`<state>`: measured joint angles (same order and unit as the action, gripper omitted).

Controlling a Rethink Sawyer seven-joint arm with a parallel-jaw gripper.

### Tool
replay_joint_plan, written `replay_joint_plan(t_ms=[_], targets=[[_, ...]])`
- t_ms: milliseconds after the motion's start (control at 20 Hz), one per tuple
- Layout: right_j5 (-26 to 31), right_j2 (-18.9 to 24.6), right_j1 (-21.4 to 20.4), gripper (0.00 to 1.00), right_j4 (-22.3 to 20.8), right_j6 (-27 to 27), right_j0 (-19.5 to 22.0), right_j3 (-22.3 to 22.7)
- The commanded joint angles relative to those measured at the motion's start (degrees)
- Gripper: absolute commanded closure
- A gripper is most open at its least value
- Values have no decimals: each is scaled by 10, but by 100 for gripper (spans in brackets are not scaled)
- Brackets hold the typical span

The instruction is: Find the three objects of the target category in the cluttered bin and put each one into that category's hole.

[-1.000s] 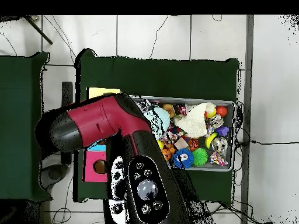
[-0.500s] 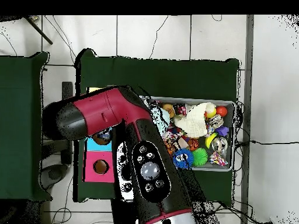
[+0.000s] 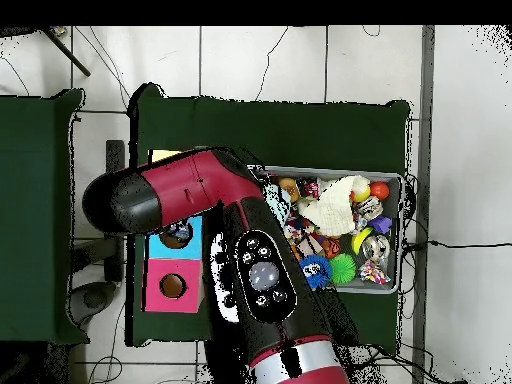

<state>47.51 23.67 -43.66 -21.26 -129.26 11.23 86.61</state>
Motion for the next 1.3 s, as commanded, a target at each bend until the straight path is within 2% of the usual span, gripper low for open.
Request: replay_joint_plan(t_ms=[50, 750, 1300], targets=[[-34, 17, 31, 0, -44, 86, 19, 4], [-83, 2, 54, 0, -83, 48, 4, -1], [-120, -14, 62, 0, -104, 19, -4, 21]])
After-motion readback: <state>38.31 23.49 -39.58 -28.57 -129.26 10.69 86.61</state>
